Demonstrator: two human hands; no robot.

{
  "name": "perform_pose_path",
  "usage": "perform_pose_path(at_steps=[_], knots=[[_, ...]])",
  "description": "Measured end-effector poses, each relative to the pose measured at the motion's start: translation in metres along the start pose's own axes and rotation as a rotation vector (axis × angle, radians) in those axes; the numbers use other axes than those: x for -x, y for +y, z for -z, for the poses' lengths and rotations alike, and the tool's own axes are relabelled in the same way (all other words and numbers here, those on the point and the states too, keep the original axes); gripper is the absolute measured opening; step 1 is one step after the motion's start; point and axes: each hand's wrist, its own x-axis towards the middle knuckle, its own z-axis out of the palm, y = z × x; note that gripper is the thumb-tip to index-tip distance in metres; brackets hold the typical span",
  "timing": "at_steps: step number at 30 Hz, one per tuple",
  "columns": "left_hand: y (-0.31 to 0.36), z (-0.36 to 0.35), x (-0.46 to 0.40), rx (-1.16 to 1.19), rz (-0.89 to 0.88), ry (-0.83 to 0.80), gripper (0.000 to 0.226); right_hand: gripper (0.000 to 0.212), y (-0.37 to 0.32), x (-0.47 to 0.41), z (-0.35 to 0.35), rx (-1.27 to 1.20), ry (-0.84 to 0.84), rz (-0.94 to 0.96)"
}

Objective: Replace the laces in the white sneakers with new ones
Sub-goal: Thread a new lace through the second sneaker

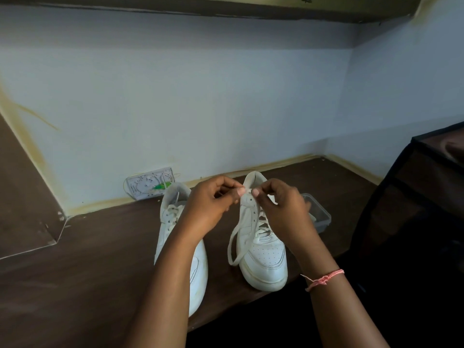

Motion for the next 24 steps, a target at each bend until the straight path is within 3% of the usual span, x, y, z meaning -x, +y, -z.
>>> perform_pose_path(at_steps=[4, 8, 11, 13, 15, 18, 20, 24], knots=[[-0.001, 0.005, 0.0, 0.107, -0.021, 0.177, 0.008, 0.019, 0.002, -0.001, 0.007, 0.054, -0.067, -0.017], [0.002, -0.001, -0.002, 0.445, 0.055, 0.325, 0.028, 0.016, 0.003, 0.001, 0.006, 0.084, -0.168, 0.009], [0.002, -0.014, -0.004, 0.845, 0.178, 0.319, 0.033, 0.013, 0.001, 0.004, 0.001, 0.104, -0.241, 0.049], [-0.001, -0.025, -0.005, 0.914, 0.212, 0.265, 0.026, 0.008, 0.007, 0.003, -0.001, 0.134, -0.225, 0.051], [-0.006, -0.033, -0.006, 0.746, 0.172, 0.275, 0.016, 0.003, 0.022, -0.002, 0.004, 0.175, -0.066, -0.03], [-0.018, -0.037, -0.01, 0.148, -0.03, 0.326, 0.009, 0.003, 0.044, -0.012, 0.011, 0.262, 0.14, -0.195], [-0.024, -0.045, -0.012, -0.109, -0.108, 0.29, 0.008, 0.01, 0.051, -0.014, 0.007, 0.23, 0.095, -0.214], [-0.036, -0.066, -0.015, -0.283, -0.157, 0.241, 0.011, 0.028, 0.049, -0.013, -0.014, 0.197, 0.049, -0.15]])
